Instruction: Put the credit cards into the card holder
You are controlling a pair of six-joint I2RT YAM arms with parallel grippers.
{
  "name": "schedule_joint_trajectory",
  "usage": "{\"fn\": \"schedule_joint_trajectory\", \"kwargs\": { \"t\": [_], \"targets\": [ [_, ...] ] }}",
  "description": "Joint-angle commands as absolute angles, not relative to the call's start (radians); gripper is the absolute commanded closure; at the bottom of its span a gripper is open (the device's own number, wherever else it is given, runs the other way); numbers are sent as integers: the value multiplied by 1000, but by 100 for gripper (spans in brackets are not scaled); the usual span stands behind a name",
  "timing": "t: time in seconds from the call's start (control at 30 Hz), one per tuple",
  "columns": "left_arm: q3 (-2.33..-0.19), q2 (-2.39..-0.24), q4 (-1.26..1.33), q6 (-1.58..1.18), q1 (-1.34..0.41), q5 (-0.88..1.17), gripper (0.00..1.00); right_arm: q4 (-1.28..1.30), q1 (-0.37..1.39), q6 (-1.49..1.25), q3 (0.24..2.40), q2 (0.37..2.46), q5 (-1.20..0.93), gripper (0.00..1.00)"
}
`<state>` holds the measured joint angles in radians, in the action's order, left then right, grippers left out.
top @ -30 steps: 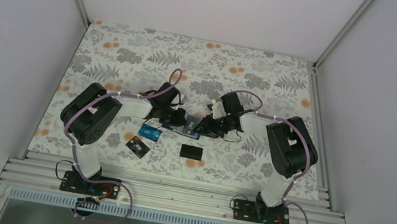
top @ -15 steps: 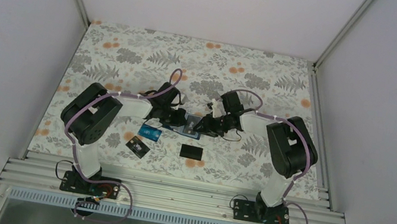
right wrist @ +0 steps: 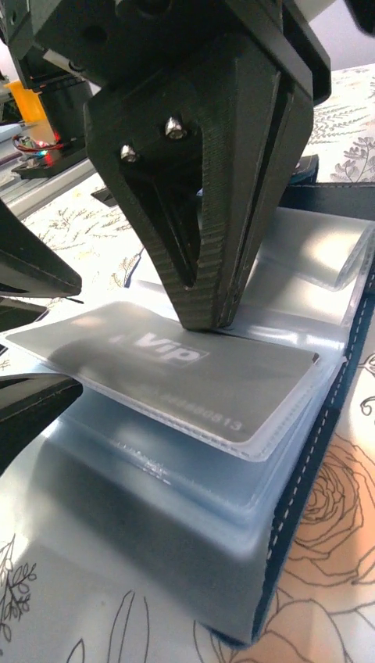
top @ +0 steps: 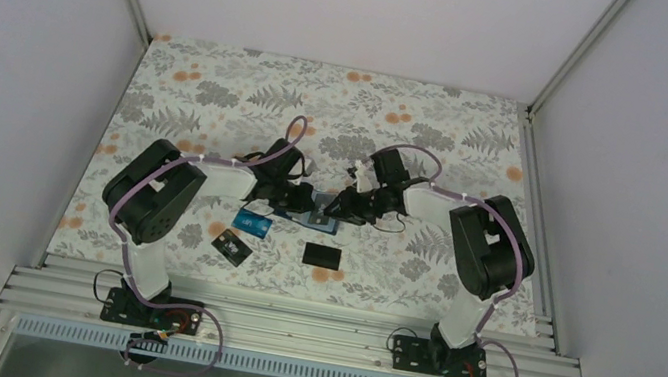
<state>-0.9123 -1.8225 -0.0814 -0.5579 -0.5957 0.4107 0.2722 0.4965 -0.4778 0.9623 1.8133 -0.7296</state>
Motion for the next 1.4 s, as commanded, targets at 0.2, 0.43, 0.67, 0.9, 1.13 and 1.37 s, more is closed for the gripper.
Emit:
{"fn": "schedule_joint_trajectory", "kwargs": {
  "t": [0.2, 0.43, 0.67, 0.9, 1.13, 1.37],
  "targets": [
    [-899, -1834, -128, -566, -614, 396, 98, 286, 531, -448, 1019, 1842, -752, 73],
    [-900, -1800, -130, -574, -614, 411, 98, 301, 548, -448, 1058, 1860, -744, 73],
    [-905, -1750, -158, -589, -614, 386, 98, 325, 563, -445, 1092, 1879, -732, 72],
    [-917, -1683, -215, -590, -612, 340, 98, 341, 580, -446, 1121, 1906, -725, 72],
    [-904, -1587, -279, -595, -605, 269, 98, 367, 609, -449, 1176, 1937, -712, 71],
    [-832, -1444, -330, -597, -578, 220, 98, 397, 650, -458, 1241, 1979, -700, 66]
  ]
}}
